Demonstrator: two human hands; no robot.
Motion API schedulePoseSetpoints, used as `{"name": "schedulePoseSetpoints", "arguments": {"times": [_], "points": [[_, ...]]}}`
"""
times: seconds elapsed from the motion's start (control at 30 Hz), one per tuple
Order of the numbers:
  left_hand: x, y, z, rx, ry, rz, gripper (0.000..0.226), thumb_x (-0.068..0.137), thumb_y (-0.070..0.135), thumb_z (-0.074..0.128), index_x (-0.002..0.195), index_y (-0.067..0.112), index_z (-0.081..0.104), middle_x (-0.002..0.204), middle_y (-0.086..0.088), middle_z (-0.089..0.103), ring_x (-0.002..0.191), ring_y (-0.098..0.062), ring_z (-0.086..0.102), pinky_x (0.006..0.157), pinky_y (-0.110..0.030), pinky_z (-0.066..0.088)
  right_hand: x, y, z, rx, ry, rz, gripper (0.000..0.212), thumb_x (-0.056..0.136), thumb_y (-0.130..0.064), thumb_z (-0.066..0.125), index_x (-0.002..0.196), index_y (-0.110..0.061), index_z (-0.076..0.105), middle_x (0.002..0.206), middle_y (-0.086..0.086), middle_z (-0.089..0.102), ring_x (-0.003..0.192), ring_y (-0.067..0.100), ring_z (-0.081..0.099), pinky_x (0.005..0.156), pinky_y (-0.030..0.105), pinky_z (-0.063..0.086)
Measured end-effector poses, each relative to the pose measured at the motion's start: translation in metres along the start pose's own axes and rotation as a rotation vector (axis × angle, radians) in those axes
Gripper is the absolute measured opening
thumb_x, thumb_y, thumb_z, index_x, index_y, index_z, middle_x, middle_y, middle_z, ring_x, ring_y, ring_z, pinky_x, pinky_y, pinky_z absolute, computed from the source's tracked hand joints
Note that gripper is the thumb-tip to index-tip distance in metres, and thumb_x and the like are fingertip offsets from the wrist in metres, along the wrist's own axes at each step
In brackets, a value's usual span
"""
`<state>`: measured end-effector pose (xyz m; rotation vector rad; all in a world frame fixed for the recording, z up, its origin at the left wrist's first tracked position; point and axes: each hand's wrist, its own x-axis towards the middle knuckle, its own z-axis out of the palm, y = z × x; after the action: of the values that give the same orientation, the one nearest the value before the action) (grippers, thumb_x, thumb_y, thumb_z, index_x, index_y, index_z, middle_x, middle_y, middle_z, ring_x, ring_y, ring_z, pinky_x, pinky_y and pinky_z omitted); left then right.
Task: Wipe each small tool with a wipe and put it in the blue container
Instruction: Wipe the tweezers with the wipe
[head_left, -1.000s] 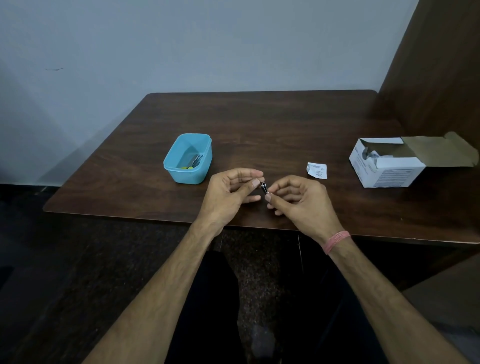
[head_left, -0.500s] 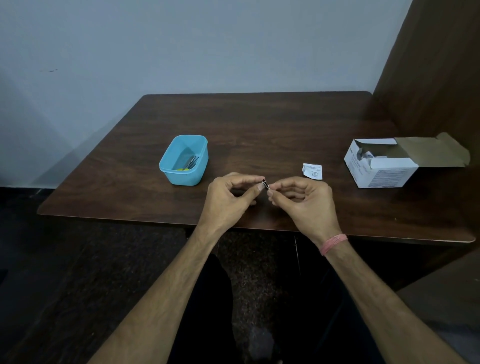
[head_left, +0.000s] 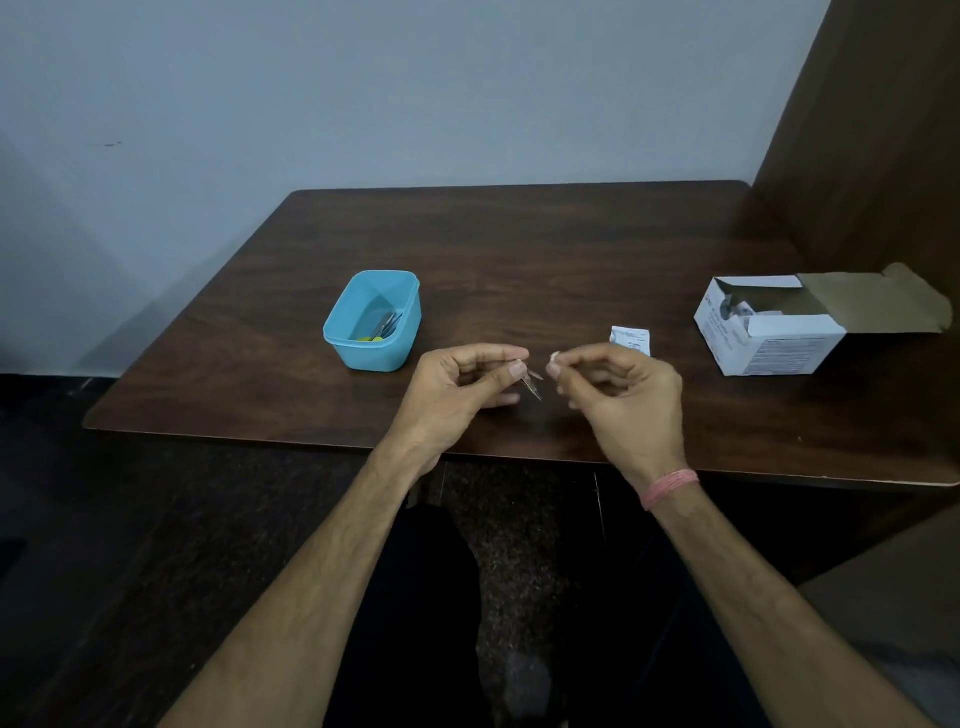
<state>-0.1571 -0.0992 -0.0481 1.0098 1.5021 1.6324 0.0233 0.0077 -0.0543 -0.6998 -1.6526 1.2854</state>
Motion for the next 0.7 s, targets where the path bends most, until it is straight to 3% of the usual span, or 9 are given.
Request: {"name": "schedulePoseSetpoints", "arguments": {"times": [0.13,0.23,0.57,0.7], "points": [[-0.0006,0.0012,0.0004,0.016,-0.040,-0.007,0.024,0.099,0.005,0.082,0.123,0.006,0.083,0.113,-0.013,0.086,0.104,-0.018,0.081,0.084,-0.028,0.069,0.0017,0.0016,-0.0031,-0.026,-0.085,-0.003,0.019,0.090,-0.015,0.092,0.107,-0.020,0.086,0.096,-0.005,0.085,0.085,0.017,0.082,0.070,0.030,0.063],[-0.0026,0.0026,0.0003,0.015,-0.036,-0.025,0.024,0.095,0.006,0.085,0.119,0.011,0.084,0.108,-0.011,0.087,0.100,-0.016,0.083,0.077,-0.024,0.067,-0.0028,0.0015,0.0015,-0.136,-0.146,-0.083,0.012,0.089,-0.016,0.092,0.100,-0.020,0.089,0.092,-0.012,0.085,0.083,0.010,0.081,0.076,0.024,0.061],[-0.0045,0.0069,-0.0005,0.065,-0.085,-0.035,0.027,0.089,0.001,0.090,0.114,0.009,0.085,0.109,-0.010,0.087,0.101,-0.018,0.084,0.077,-0.024,0.067,-0.0017,0.0029,-0.0003,-0.231,-0.155,-0.214,0.012,0.096,-0.013,0.086,0.102,-0.022,0.089,0.100,-0.014,0.080,0.083,0.017,0.077,0.066,0.039,0.060],[-0.0045,0.0081,-0.0003,0.040,-0.071,-0.043,0.025,0.089,0.002,0.089,0.112,0.011,0.085,0.108,-0.011,0.087,0.099,-0.018,0.084,0.078,-0.024,0.068,0.0034,0.0051,-0.0011,-0.236,-0.179,-0.121,0.012,0.098,-0.016,0.083,0.098,-0.028,0.086,0.097,-0.015,0.081,0.085,0.015,0.076,0.074,0.044,0.063]]}}
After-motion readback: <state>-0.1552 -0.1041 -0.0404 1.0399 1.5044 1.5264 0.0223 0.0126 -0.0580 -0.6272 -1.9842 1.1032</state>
